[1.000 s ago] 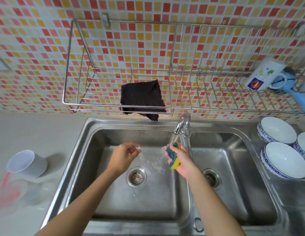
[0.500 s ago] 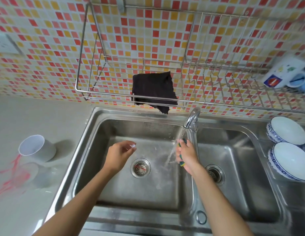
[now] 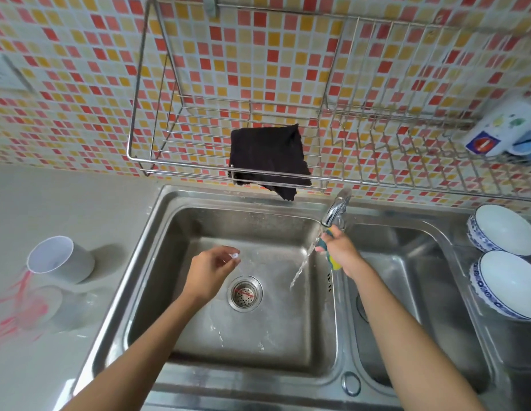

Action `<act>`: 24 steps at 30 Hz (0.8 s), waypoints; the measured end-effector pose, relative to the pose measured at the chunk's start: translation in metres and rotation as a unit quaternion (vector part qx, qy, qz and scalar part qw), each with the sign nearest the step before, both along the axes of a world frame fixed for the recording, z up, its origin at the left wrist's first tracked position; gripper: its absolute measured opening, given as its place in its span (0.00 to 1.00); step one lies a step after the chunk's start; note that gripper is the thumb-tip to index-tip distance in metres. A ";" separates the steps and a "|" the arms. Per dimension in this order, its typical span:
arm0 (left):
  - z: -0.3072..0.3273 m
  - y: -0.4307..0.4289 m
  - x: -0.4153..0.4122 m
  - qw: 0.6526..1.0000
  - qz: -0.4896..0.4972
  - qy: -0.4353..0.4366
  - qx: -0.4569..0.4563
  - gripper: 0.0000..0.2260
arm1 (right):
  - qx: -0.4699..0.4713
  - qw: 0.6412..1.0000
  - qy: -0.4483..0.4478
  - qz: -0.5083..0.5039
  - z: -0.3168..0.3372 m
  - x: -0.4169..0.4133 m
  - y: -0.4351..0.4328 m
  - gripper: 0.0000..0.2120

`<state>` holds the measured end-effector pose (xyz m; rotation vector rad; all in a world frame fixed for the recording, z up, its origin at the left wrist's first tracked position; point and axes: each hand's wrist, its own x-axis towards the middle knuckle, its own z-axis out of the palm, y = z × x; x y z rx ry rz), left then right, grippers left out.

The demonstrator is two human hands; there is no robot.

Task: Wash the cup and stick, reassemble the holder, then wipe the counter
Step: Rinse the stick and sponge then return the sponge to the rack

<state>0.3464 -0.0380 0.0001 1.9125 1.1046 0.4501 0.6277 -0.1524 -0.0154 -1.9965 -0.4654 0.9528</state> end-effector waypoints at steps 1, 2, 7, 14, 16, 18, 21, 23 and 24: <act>-0.001 0.000 0.000 1.000 0.000 0.002 0.000 0.05 | -0.006 1.000 -0.001 0.001 0.000 0.002 0.002 0.18; -0.001 0.000 0.000 1.000 0.000 0.003 0.000 0.05 | -0.005 1.000 0.004 -0.005 0.000 0.003 0.003 0.20; -0.002 0.000 -0.005 1.000 0.018 0.009 0.004 0.05 | 0.046 0.996 0.000 -0.081 -0.001 0.010 -0.003 0.21; 0.003 -0.002 -0.018 0.998 0.059 0.006 0.028 0.05 | 0.133 0.960 -0.028 -0.246 -0.020 -0.018 0.001 0.12; 0.005 -0.009 -0.022 0.997 0.072 -0.017 0.036 0.05 | 0.119 0.949 -0.083 -0.281 -0.023 -0.045 -0.005 0.10; 0.007 -0.020 -0.024 0.994 0.081 -0.045 0.060 0.04 | 0.129 0.955 -0.146 -0.222 -0.036 -0.083 -0.015 0.09; -0.006 -0.034 -0.030 0.994 0.046 -0.016 0.098 0.04 | 0.043 0.973 -0.228 -0.017 -0.070 -0.126 -0.033 0.12; -0.021 -0.040 -0.037 0.995 0.001 0.070 0.069 0.06 | -0.125 0.952 -0.241 0.138 -0.087 -0.143 -0.046 0.11; -0.026 -0.042 -0.041 0.993 -0.015 0.101 0.056 0.07 | -0.182 0.939 -0.236 0.173 -0.092 -0.150 -0.052 0.11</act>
